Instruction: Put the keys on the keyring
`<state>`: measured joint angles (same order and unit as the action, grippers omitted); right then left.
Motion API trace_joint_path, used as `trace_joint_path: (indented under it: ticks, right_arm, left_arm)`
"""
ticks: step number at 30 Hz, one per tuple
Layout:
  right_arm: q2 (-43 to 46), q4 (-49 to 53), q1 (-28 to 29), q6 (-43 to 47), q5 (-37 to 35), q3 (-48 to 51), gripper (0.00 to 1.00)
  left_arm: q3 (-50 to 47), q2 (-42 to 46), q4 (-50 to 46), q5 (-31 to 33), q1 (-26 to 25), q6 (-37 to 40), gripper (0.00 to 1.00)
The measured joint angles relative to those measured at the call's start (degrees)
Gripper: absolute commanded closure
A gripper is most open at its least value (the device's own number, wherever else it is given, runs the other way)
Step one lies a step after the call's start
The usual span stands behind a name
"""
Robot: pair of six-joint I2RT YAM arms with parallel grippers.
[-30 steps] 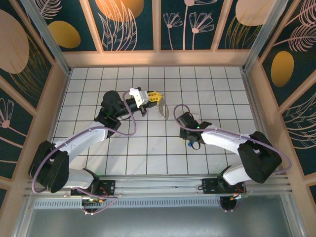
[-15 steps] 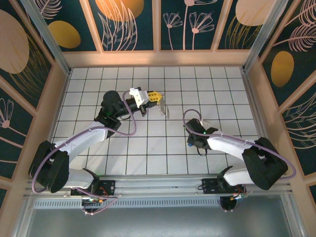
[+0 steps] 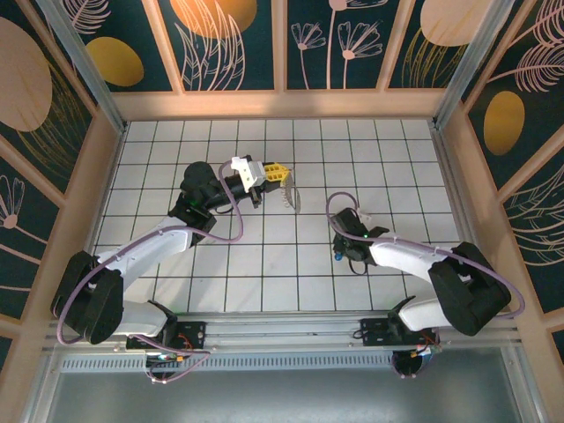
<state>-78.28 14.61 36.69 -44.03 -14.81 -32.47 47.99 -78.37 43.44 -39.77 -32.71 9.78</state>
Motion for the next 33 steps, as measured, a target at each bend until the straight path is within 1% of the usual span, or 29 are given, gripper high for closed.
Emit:
trace_joint_path:
  ticks: [5,10,11,13,16,17,21,23,28,33]
  right_arm:
    - [0.11,-1.81,0.0,0.59,1.46,-0.07,0.89]
    - [2.27,-2.73,0.0,0.66,2.51,-0.09,0.9]
    - [2.84,-2.78,0.0,0.66,2.51,-0.13,0.9]
    - [3.8,-2.82,0.0,0.66,2.51,-0.15,0.84]
    - [4.55,-2.82,-0.2,0.66,2.47,-0.15,0.83]
    - [4.61,-2.82,-0.31,0.63,2.47,-0.15,0.81]
    - [4.63,-2.86,-0.9,0.55,2.51,-0.07,0.67]
    - [4.63,-2.91,-1.16,0.74,2.69,0.28,0.64]
    - [4.13,-3.43,-1.57,0.98,3.37,1.14,0.65]
    - [2.16,-5.03,-1.57,1.77,4.68,1.16,0.7]
  left_arm:
    - [0.0,0.0,0.02,0.0,0.0,0.02,1.0]
    - [0.0,0.0,0.02,0.0,0.0,0.0,1.0]
    - [0.0,0.0,0.0,0.0,0.0,0.0,1.0]
    - [0.0,0.0,0.02,-0.02,0.0,-0.04,1.0]
    - [0.0,0.0,0.0,-0.02,0.0,-0.28,1.0]
    - [0.0,0.0,0.0,-0.02,0.0,-0.39,1.0]
    - [0.0,0.0,0.02,-0.02,0.0,-0.44,1.0]
    - [0.0,0.0,0.02,-0.02,0.0,-0.44,1.0]
    - [0.0,0.0,0.02,-0.02,0.0,-0.44,1.0]
    - [0.0,0.0,0.0,-0.02,0.0,-0.44,1.0]
